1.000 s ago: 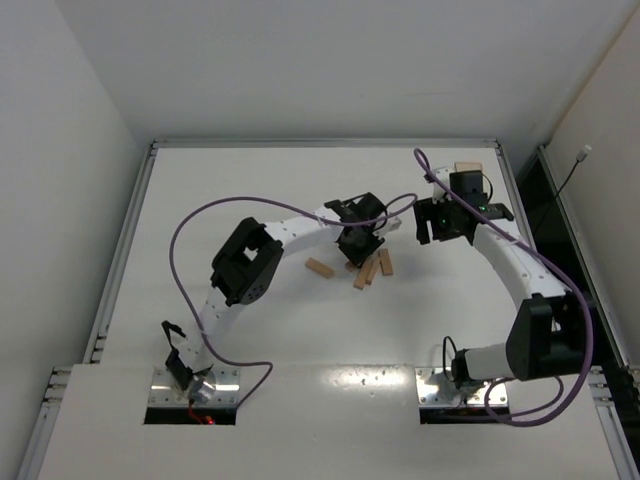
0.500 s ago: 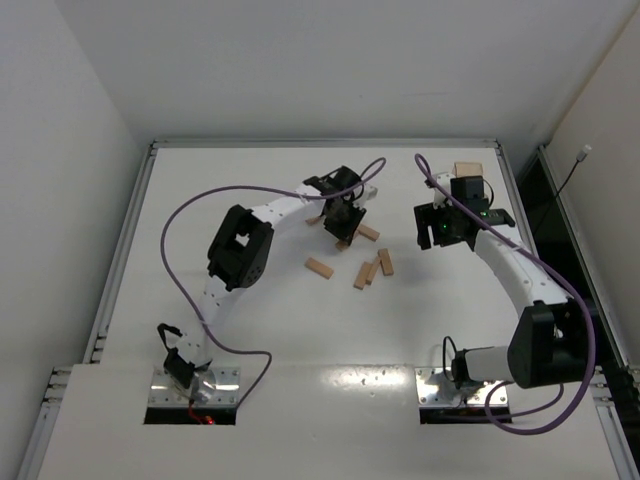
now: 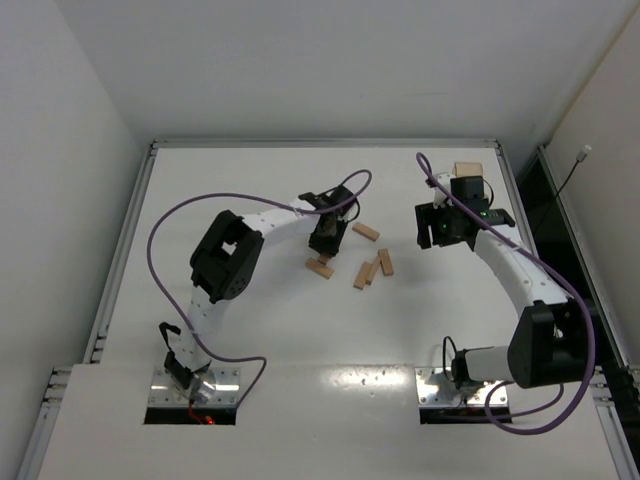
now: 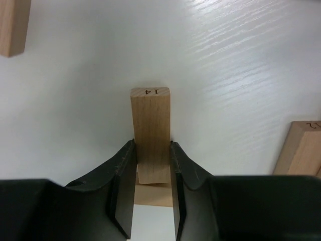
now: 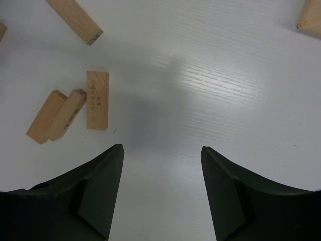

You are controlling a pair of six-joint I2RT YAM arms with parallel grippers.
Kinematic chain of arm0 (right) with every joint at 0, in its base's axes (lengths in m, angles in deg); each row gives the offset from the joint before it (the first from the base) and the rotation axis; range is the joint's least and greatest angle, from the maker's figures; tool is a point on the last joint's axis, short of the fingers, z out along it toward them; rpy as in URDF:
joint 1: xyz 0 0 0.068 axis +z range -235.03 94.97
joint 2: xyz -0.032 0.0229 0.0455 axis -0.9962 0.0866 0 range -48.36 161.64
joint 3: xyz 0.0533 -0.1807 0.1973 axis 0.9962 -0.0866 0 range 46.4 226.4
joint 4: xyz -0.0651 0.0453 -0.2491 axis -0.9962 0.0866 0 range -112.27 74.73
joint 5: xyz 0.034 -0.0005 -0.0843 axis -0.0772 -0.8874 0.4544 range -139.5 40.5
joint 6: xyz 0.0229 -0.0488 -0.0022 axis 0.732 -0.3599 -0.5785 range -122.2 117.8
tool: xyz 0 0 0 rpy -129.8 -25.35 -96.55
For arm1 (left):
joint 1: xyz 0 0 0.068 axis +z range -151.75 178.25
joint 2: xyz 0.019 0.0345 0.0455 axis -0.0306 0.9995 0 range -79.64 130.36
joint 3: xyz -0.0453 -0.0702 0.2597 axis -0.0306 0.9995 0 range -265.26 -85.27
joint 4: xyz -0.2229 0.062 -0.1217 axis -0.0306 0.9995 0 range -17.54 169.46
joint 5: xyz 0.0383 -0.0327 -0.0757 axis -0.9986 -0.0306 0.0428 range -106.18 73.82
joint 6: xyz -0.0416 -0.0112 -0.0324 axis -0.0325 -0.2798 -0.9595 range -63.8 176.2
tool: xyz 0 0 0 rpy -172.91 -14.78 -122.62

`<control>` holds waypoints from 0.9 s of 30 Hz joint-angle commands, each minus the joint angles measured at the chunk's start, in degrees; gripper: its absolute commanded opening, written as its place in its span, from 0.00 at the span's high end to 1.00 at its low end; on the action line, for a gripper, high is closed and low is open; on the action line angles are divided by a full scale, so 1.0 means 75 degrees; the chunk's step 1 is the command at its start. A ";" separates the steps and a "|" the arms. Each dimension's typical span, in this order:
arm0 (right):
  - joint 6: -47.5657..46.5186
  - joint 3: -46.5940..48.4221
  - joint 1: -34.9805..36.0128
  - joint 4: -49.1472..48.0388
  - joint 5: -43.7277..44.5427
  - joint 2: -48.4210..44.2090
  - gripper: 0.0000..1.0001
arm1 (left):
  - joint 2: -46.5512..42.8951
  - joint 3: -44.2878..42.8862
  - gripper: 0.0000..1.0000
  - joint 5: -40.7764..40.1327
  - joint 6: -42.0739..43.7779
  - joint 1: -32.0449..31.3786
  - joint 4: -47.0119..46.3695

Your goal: Build the wood block tower

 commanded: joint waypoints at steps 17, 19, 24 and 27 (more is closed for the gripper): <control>0.0249 0.0075 0.0022 -0.0041 -0.0362 0.0050 0.41 | 0.0575 -0.0748 1.00 -0.0620 -0.3496 -0.0337 0.0014; 0.0249 -0.0007 0.0022 -0.0041 -0.0362 -0.0032 0.41 | 0.0762 -0.0888 1.00 -0.0736 -0.3496 -0.0337 0.0014; 0.0249 -0.0159 -0.0047 -0.0041 -0.0362 -0.0184 0.41 | 0.0834 -0.0889 1.00 -0.1006 -0.3496 -0.0267 0.0014; 0.0249 -0.0159 -0.0048 -0.0041 -0.0362 -0.0184 0.41 | 0.0904 -0.0819 0.95 -0.1077 -0.3496 -0.0267 0.0014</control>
